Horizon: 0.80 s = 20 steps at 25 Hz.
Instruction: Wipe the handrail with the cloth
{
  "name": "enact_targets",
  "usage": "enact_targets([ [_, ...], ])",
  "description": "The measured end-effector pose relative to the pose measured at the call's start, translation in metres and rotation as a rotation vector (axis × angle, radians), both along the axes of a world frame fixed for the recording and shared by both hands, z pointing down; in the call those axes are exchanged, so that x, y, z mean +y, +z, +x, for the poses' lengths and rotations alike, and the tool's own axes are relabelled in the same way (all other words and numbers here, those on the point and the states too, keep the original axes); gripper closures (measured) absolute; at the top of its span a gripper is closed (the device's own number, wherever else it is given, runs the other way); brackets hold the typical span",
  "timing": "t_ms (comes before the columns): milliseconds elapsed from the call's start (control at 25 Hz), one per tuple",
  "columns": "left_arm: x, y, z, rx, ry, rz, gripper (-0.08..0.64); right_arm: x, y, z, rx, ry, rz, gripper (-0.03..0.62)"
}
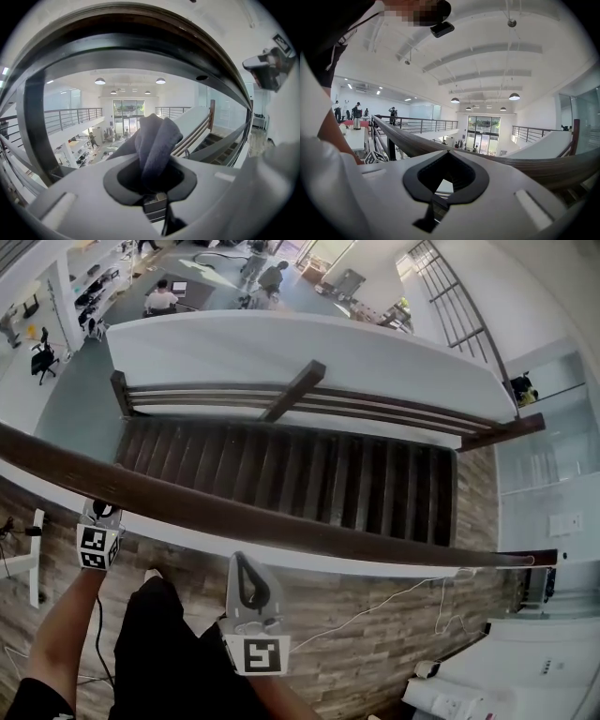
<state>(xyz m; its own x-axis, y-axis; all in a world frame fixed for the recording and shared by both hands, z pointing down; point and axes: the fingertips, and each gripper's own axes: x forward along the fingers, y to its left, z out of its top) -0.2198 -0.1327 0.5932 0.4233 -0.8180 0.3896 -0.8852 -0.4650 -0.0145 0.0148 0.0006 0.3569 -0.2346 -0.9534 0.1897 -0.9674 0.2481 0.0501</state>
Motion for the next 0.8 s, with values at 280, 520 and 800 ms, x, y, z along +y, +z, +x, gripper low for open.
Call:
enact_targets([
  [280, 0.003, -0.003, 0.013, 0.003, 0.013, 0.010, 0.505, 0.009, 0.004, 0.008, 0.011, 0.004, -0.018, 0.591],
  [520, 0.006, -0.002, 0.029, -0.002, 0.048, 0.013, 0.504, 0.013, 0.003, 0.024, -0.012, 0.047, -0.044, 0.591],
  [800, 0.012, -0.005, 0.052, 0.014, 0.068, 0.009, 0.505, 0.020, 0.004, 0.048, 0.025, 0.077, -0.070, 0.591],
])
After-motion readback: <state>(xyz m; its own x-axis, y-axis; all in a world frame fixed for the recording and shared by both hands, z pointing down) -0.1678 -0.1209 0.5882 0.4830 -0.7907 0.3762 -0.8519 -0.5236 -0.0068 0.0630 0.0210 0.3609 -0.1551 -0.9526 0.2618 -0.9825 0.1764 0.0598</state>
